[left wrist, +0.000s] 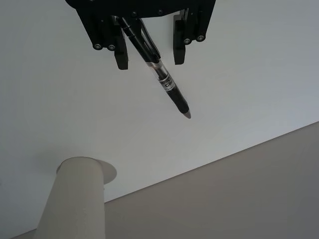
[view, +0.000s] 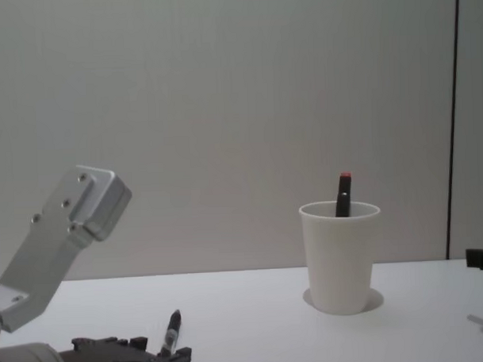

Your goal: Place the pen into the pen holder.

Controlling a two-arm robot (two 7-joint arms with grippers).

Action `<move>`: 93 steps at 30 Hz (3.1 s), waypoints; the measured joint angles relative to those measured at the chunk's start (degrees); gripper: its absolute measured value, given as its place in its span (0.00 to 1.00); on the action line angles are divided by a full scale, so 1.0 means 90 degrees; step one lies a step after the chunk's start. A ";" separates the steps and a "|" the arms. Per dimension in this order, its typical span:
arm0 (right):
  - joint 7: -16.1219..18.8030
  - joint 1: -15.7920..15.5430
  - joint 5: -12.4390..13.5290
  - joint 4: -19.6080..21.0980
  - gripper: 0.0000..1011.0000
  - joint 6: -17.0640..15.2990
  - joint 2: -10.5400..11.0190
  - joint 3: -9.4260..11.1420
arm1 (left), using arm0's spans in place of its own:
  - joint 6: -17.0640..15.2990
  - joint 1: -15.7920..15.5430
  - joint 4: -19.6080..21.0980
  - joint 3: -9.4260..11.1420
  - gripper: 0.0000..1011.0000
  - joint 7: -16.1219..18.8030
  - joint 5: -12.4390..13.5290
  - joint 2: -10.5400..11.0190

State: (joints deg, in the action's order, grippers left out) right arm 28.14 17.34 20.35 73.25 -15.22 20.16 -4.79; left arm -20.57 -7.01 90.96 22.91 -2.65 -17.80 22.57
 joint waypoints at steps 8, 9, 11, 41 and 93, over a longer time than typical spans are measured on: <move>0.0000 0.0000 0.0000 0.0000 0.99 0.0000 0.0000 0.0000 | -0.0006 0.0000 0.0000 0.0000 0.50 0.0002 0.0002 0.0000; 0.0000 0.0000 0.0000 0.0000 0.99 0.0000 0.0000 0.0000 | -0.0006 0.0000 0.0000 0.0000 0.49 0.0002 0.0002 0.0000; 0.0000 0.0000 0.0000 0.0000 0.99 0.0000 0.0000 0.0000 | -0.0006 0.0000 0.0000 0.0000 0.48 0.0002 0.0003 0.0000; 0.0000 0.0000 0.0000 0.0000 0.99 0.0000 0.0000 0.0000 | -0.0011 -0.0001 -0.0011 0.0000 0.29 0.0013 0.0010 0.0000; 0.0000 0.0000 0.0000 0.0000 0.99 0.0000 0.0000 0.0000 | -0.0014 0.0000 -0.0013 0.0000 0.17 0.0015 0.0008 0.0000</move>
State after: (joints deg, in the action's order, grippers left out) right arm 28.13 17.34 20.35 73.25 -15.22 20.16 -4.79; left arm -20.70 -7.02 90.85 22.91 -2.52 -17.73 22.57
